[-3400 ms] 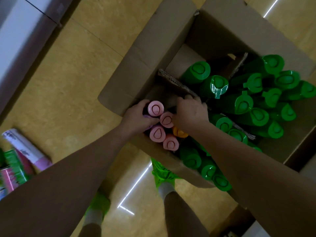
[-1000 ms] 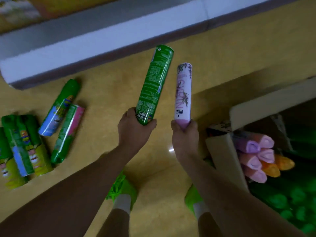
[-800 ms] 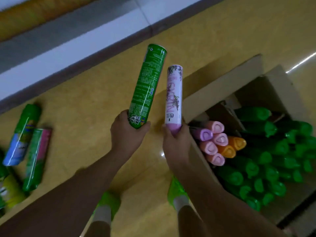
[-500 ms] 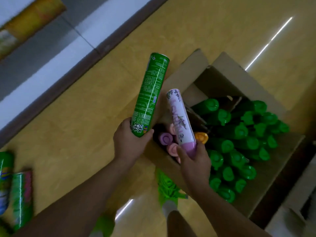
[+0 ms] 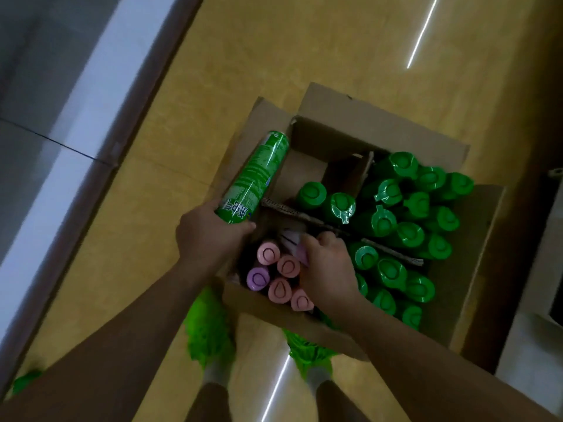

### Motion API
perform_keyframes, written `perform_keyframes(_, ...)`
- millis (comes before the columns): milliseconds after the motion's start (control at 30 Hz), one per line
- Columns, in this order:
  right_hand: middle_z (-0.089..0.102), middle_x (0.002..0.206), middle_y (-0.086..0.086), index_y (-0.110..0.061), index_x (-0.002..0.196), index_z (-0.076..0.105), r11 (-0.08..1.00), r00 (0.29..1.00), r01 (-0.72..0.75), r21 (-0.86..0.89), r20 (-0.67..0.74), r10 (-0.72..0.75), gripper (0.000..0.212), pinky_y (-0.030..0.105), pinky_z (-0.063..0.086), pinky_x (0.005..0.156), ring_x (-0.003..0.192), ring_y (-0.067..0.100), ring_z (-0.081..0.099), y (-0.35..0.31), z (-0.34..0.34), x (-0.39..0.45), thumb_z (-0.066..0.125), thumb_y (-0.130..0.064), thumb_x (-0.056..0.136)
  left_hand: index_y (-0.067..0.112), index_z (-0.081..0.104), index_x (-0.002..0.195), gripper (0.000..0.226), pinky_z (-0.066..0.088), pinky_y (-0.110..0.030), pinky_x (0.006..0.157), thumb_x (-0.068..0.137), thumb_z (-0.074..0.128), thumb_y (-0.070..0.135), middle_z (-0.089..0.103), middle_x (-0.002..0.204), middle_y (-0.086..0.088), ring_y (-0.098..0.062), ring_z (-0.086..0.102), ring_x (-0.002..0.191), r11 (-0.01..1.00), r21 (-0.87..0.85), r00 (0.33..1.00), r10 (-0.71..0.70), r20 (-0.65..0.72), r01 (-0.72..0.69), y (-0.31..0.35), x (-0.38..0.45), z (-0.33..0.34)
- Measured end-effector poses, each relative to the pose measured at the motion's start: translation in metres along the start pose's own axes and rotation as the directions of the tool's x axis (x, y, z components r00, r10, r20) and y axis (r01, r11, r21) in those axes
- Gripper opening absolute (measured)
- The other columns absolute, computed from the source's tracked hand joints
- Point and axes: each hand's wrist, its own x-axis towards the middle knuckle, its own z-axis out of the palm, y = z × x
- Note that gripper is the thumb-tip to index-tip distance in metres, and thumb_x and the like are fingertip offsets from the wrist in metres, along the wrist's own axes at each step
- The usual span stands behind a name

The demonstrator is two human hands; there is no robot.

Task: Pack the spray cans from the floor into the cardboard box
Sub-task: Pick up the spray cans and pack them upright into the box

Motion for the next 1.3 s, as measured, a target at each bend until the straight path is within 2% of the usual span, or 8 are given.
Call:
perform_keyframes(167,0.052,0.118,0.014,-0.019,0.129,0.051,0.993,0.99,0.021,-0.116,0.141,-0.004,0.048,0.041,0.045,0.08,0.107,0.033,0.049,-0.01,0.007,0.034,0.059,-0.012,0.082,0.03,0.055,0.117,0.061,0.037,-0.03,0.073,0.063,0.084,0.039,0.063,0.113,0.0,-0.029,0.061,0.103,0.966,0.119,0.973,0.223,0.065,-0.23,0.05,0.034,-0.006)
perform_keyframes(333,0.051,0.121,0.016,-0.016,0.122,0.055,0.98,0.983,-0.01,-0.197,0.18,0.046,0.039,0.041,0.043,0.085,0.11,0.034,0.048,-0.007,0.015,0.056,0.065,-0.019,0.084,0.028,0.069,0.111,0.048,0.039,-0.027,0.073,0.065,0.078,0.02,0.062,0.11,-0.002,-0.023,0.057,0.101,0.818,0.267,0.858,0.459,0.231,-0.509,0.096,0.074,0.014)
perform_keyframes(500,0.051,0.124,0.016,-0.018,0.126,0.055,0.969,0.974,-0.063,-0.241,0.195,0.112,0.045,0.044,0.039,0.09,0.113,0.035,0.048,-0.004,0.029,0.069,0.066,-0.026,0.082,0.025,0.068,0.116,0.05,0.043,-0.029,0.07,0.069,0.079,0.014,0.06,0.111,-0.002,-0.021,0.055,0.1,0.678,0.332,0.737,0.478,0.478,-0.656,0.099,0.093,0.049)
perform_keyframes(700,0.052,0.124,0.014,-0.021,0.124,0.056,0.957,0.968,-0.113,-0.266,0.189,0.167,0.047,0.047,0.035,0.094,0.116,0.036,0.044,-0.01,0.05,0.075,0.066,-0.028,0.079,0.023,0.066,0.115,0.049,0.046,-0.033,0.079,0.069,0.081,0.017,0.06,0.116,-0.002,-0.024,0.056,0.107,0.577,0.31,0.631,0.514,0.581,-0.756,0.076,0.104,0.069)
perform_keyframes(933,0.042,0.134,0.014,-0.024,0.134,0.05,0.978,0.977,-0.066,-0.199,0.185,0.104,0.06,0.054,0.03,0.106,0.124,0.036,0.037,-0.013,0.056,0.065,0.069,-0.028,0.077,0.021,0.058,0.133,0.064,0.041,-0.026,0.093,0.073,0.079,0.011,0.055,0.134,-0.003,-0.021,0.052,0.122,0.76,0.111,0.694,0.511,0.508,-0.641,0.055,0.102,0.068)
perform_keyframes(1067,0.041,0.136,0.011,-0.024,0.133,0.051,0.981,0.989,0.055,-0.185,0.147,-0.028,0.065,0.054,0.023,0.112,0.128,0.035,0.035,-0.027,0.051,0.053,0.071,-0.03,0.071,0.025,0.051,0.14,0.069,0.034,-0.018,0.095,0.077,0.079,0.018,0.055,0.136,0.0,-0.016,0.05,0.124,0.863,-0.004,0.805,0.474,0.356,-0.506,0.034,0.078,0.056)
perform_keyframes(1167,0.043,0.133,0.01,-0.021,0.128,0.053,0.974,0.98,0.148,-0.171,0.162,-0.12,0.064,0.052,0.025,0.11,0.125,0.034,0.038,-0.038,0.046,0.038,0.07,-0.028,0.067,0.024,0.056,0.135,0.059,0.043,-0.025,0.097,0.08,0.076,0.03,0.06,0.132,0.0,-0.018,0.055,0.12,0.908,-0.012,0.894,0.414,0.171,-0.418,0.0,0.053,0.04)
perform_keyframes(1300,0.052,0.125,0.011,-0.019,0.126,0.056,0.936,0.952,0.292,-0.195,0.149,-0.266,0.054,0.049,0.034,0.1,0.116,0.035,0.047,-0.053,0.053,0.017,0.054,-0.037,0.075,0.022,0.057,0.136,0.058,0.041,-0.032,0.101,0.082,0.073,0.036,0.058,0.135,-0.003,-0.023,0.053,0.123,0.972,-0.012,0.97,0.234,0.061,-0.233,-0.067,0.012,0.029)
